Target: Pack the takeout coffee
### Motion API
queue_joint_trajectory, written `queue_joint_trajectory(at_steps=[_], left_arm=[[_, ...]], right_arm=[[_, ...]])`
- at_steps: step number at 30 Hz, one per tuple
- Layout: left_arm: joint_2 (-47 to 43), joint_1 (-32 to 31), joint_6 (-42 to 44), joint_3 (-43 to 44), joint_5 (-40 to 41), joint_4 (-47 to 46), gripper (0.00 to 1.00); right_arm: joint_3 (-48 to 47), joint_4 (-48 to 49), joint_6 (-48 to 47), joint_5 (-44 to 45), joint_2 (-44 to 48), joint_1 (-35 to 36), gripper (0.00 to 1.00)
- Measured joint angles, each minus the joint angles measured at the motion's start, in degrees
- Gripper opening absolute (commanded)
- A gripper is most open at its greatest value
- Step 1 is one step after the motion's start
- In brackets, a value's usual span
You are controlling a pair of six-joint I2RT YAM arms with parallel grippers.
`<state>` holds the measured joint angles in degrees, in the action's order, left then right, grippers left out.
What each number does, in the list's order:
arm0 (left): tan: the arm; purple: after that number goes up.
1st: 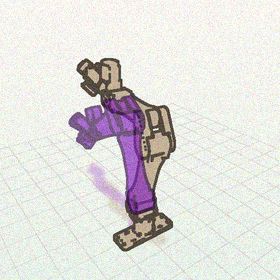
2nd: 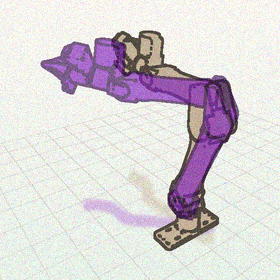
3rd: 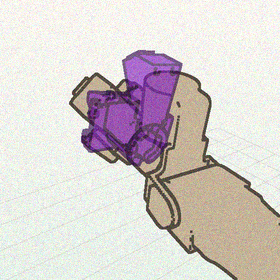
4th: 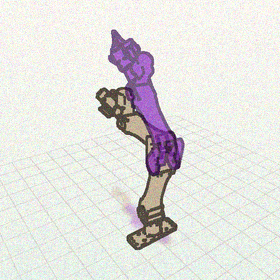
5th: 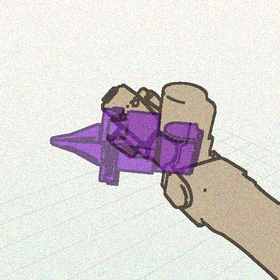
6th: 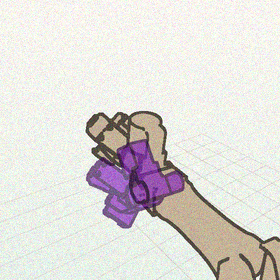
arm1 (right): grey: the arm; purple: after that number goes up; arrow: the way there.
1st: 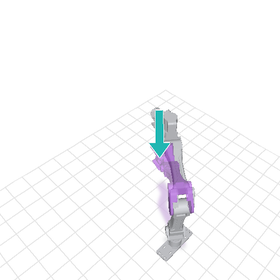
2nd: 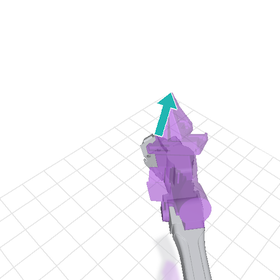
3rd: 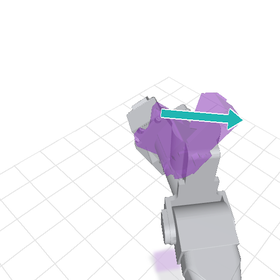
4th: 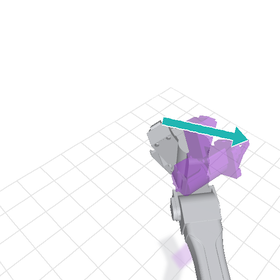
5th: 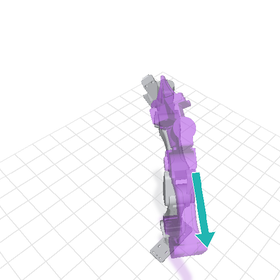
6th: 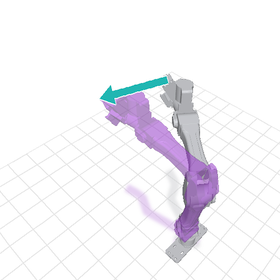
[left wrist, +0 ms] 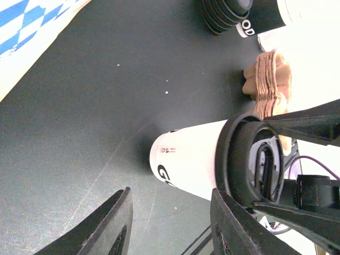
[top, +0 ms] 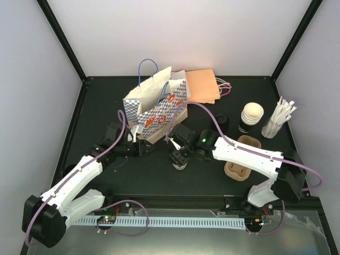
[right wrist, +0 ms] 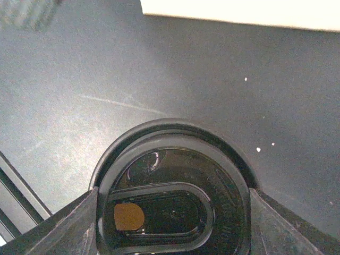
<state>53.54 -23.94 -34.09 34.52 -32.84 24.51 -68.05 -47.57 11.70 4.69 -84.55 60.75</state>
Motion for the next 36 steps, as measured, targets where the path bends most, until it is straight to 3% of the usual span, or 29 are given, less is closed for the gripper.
queue_joint_trajectory(at_steps=[11,21,36], left_arm=[[-1.9,0.0,0.4,1.0,0.1,1.3,0.42],[-2.4,0.0,0.9,1.0,0.6,2.8,0.42],[-2.5,0.0,0.9,1.0,0.6,2.9,0.43]], right_arm=[[-1.3,4.6,0.2,0.4,2.1,0.0,0.68],[7.2,13.8,0.4,1.4,1.3,1.0,0.68],[7.6,18.8,0.6,4.7,-1.1,3.6,0.68]])
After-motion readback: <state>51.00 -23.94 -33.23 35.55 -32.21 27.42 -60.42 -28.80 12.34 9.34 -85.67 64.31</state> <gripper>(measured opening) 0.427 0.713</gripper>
